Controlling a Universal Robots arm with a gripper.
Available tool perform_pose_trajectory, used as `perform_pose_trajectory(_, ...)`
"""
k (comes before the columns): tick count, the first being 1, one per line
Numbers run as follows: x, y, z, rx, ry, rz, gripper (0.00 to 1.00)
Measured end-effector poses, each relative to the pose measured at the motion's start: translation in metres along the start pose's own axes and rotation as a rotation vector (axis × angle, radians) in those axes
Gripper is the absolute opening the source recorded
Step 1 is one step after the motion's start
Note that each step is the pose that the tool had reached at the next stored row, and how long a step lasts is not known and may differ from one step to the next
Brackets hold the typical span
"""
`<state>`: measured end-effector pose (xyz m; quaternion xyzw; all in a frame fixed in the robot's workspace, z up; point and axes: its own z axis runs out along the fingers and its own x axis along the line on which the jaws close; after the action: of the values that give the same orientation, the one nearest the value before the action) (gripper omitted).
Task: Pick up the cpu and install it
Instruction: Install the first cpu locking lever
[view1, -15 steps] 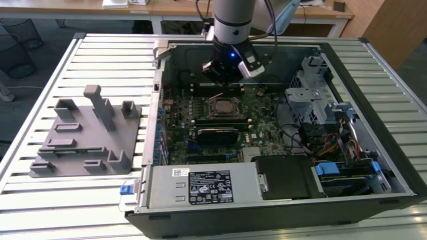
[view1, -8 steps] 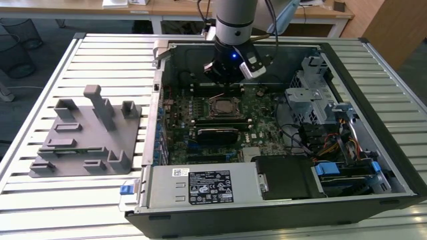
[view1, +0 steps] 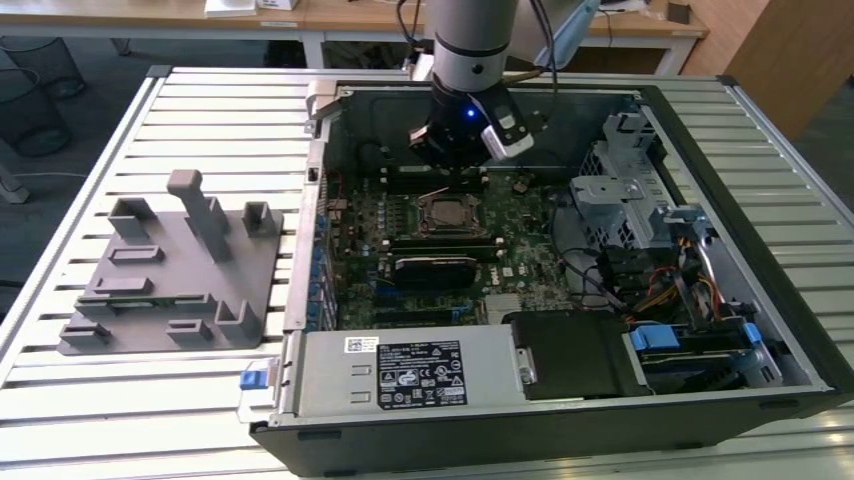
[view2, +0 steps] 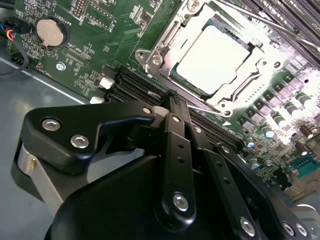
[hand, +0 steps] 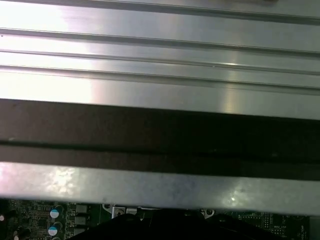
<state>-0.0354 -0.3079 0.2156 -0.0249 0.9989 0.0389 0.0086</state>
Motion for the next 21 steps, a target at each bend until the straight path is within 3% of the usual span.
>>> perform_pose_trajectory(21, -0.0058, -0.0013, 0.0134, 0.0000, 0.0002, 0.000, 0.11)
